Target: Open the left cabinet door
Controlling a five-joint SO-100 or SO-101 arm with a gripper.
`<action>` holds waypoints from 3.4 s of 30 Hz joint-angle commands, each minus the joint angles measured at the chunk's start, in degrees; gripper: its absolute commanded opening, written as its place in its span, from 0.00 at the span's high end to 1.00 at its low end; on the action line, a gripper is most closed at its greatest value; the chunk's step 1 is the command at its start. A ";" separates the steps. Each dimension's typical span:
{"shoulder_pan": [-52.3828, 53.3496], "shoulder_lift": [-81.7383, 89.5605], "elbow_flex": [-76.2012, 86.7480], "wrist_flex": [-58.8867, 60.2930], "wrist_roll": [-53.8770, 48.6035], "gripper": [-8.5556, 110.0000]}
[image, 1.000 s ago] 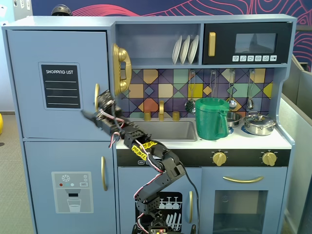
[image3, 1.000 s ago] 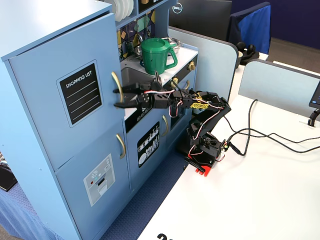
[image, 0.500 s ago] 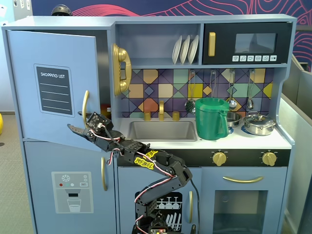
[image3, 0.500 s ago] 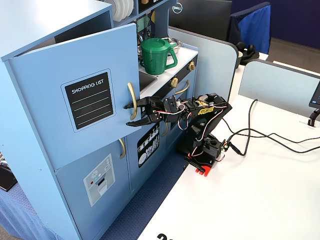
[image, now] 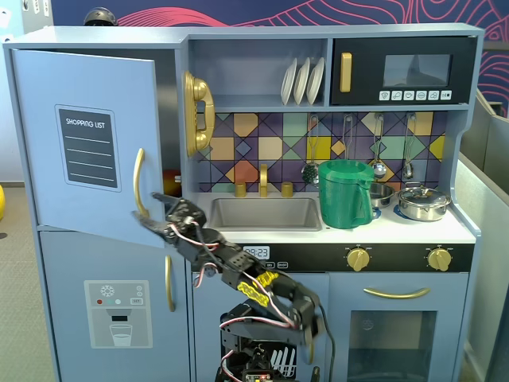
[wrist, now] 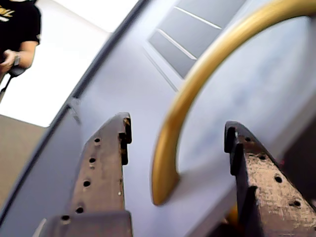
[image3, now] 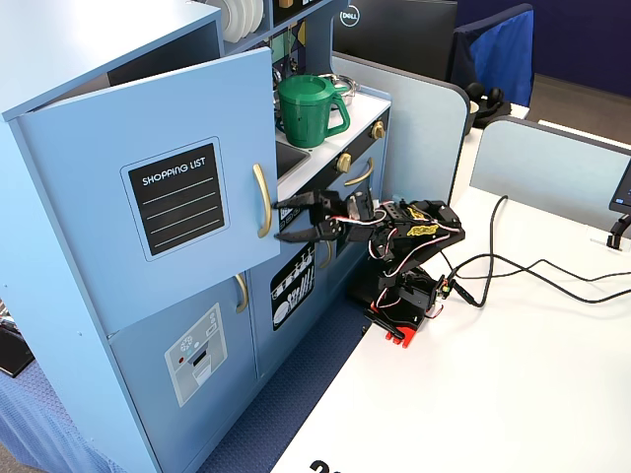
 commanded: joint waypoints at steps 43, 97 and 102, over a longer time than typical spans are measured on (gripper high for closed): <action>-17.75 -28.21 -9.23 -15.03 -9.58 0.80; 50.10 8.88 18.54 87.80 41.75 0.85; 50.01 10.46 18.90 89.82 42.19 0.85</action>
